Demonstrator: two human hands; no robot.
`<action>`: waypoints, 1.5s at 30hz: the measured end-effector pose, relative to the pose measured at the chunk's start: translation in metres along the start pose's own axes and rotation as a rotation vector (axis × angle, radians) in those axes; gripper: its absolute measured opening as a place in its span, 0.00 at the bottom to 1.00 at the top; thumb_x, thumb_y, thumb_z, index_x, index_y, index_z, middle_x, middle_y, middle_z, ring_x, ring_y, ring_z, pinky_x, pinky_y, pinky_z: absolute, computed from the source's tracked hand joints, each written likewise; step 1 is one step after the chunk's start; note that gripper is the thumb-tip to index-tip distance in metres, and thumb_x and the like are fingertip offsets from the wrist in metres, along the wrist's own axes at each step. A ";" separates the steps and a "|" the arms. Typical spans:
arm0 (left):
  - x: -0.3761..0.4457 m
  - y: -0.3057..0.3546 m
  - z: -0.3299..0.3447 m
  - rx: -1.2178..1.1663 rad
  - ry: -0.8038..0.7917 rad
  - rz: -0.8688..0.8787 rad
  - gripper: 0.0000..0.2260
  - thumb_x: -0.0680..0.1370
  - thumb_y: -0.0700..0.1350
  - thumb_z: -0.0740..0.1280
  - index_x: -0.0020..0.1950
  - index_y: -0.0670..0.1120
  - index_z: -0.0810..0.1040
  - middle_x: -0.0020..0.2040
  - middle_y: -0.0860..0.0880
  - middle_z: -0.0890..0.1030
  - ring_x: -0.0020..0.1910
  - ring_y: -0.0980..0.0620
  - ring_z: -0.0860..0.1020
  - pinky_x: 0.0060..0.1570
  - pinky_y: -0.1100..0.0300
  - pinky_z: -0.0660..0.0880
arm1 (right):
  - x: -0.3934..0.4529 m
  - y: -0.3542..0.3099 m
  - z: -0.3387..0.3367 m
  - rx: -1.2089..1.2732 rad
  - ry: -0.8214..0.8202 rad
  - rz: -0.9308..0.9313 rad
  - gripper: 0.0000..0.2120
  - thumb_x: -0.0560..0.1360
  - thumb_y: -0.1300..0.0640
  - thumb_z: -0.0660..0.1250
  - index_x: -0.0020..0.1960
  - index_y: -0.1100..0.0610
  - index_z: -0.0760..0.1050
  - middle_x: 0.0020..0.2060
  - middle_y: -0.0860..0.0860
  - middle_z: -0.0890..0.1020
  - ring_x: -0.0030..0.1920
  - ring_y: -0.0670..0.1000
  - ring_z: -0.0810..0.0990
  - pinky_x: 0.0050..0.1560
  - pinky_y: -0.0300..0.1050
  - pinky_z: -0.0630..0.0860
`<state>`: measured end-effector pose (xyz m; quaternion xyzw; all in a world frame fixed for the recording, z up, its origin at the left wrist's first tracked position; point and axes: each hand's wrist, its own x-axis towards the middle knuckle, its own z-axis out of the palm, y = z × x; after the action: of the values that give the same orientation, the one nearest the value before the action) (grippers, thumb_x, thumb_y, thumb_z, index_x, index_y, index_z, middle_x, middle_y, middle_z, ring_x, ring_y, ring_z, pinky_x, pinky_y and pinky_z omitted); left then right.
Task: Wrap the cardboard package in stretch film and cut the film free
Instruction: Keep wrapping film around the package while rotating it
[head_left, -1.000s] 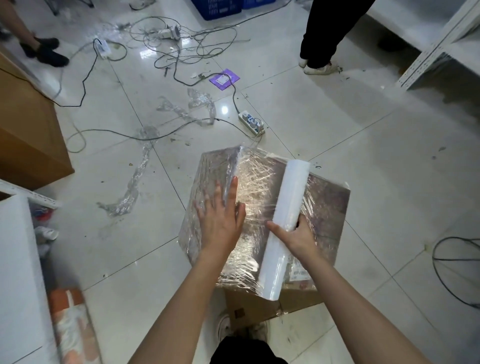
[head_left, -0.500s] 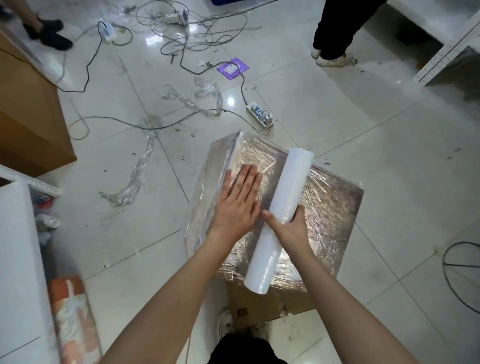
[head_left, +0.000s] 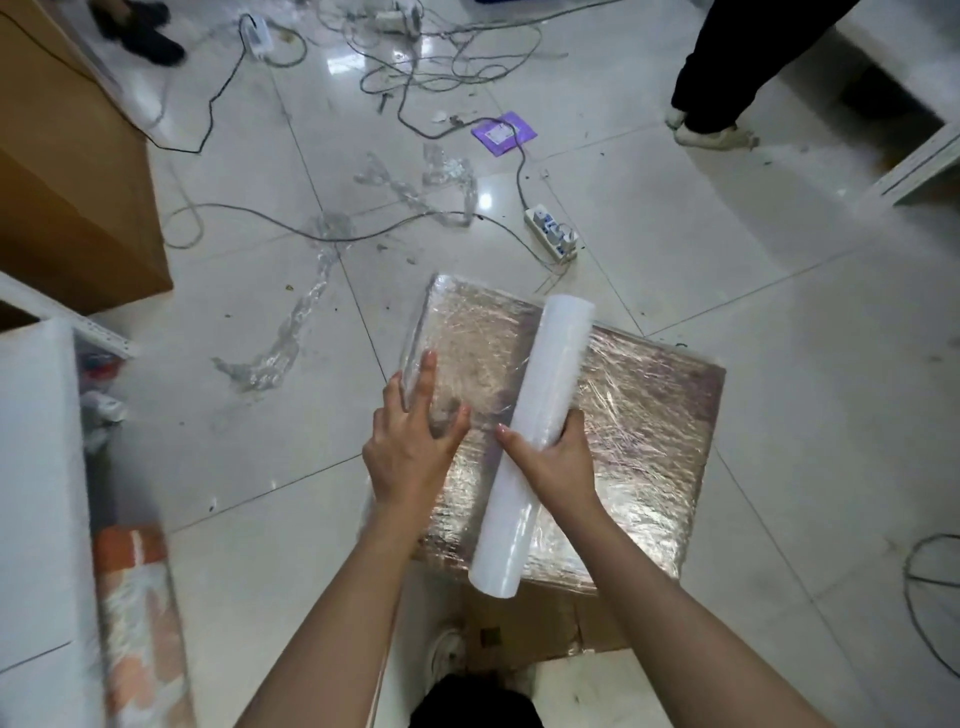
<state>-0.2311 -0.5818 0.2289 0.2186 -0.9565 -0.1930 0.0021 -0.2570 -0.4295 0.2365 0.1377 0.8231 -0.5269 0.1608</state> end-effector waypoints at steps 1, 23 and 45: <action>0.002 -0.005 0.001 -0.017 0.017 -0.012 0.33 0.72 0.71 0.46 0.74 0.64 0.38 0.75 0.45 0.61 0.64 0.42 0.71 0.50 0.49 0.74 | 0.002 -0.002 0.004 -0.015 -0.005 -0.005 0.31 0.63 0.44 0.77 0.56 0.50 0.64 0.49 0.48 0.75 0.48 0.49 0.78 0.47 0.49 0.78; 0.012 -0.087 0.044 -0.283 0.181 -0.245 0.23 0.81 0.56 0.55 0.76 0.54 0.61 0.68 0.49 0.73 0.49 0.44 0.81 0.39 0.59 0.68 | 0.018 -0.010 0.083 -0.346 -0.054 -0.135 0.32 0.65 0.40 0.74 0.57 0.57 0.65 0.48 0.51 0.73 0.47 0.52 0.75 0.42 0.46 0.70; -0.023 -0.105 0.037 -0.691 -0.151 -0.514 0.37 0.68 0.70 0.62 0.74 0.57 0.64 0.75 0.54 0.61 0.70 0.48 0.67 0.64 0.48 0.67 | -0.014 -0.004 0.057 -0.154 -0.193 -0.126 0.32 0.67 0.52 0.77 0.58 0.53 0.57 0.45 0.41 0.68 0.44 0.42 0.72 0.40 0.35 0.71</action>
<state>-0.1701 -0.6453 0.1575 0.4213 -0.7477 -0.5115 -0.0430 -0.2384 -0.4841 0.2228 0.0217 0.8490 -0.4818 0.2158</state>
